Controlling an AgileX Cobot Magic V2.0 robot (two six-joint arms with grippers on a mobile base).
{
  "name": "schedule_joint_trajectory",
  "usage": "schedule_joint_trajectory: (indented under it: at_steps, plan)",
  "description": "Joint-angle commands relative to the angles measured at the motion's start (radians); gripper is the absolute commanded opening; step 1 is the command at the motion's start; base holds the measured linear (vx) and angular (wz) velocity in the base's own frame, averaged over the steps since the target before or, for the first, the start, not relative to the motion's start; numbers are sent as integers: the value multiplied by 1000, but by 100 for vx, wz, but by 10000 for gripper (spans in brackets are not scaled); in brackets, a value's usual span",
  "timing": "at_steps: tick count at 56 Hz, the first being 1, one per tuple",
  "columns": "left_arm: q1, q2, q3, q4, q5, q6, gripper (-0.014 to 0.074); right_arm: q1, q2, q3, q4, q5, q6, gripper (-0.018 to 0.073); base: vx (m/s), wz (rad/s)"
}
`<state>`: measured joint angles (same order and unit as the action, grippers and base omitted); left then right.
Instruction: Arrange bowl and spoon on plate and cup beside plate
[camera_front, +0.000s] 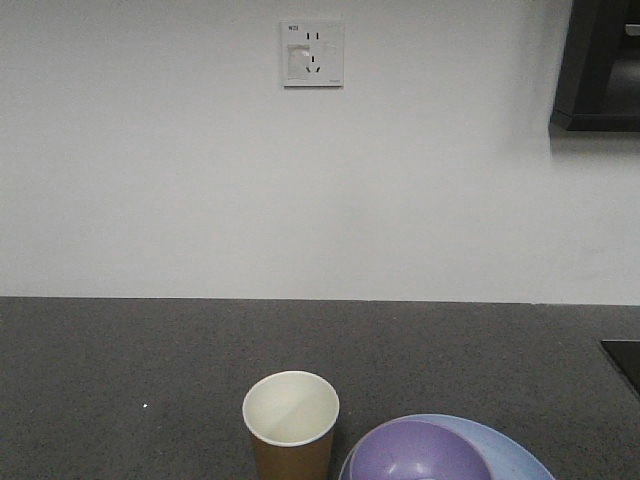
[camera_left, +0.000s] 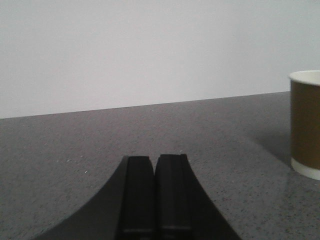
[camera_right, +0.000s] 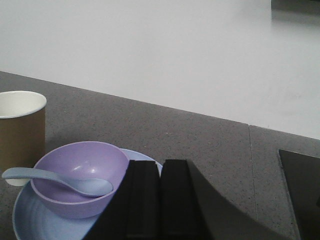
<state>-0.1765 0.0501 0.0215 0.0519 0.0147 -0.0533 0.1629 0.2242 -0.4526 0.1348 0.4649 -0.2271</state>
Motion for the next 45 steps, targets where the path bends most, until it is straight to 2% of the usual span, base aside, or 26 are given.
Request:
schedule_joint_trajectory:
  at_steps: [1, 6, 45]
  plan:
    - [23, -36, -25, 1, -58, 14, -6, 2, 8, -25, 2, -83, -5, -9, 0, 0]
    - [20, -82, -20, 9, -49, 19, -6, 2, 8, -25, 2, -83, -5, -9, 0, 0]
    - [18, -76, -20, 9, -45, 18, -6, 2, 8, -25, 2, -83, -5, -9, 0, 0]
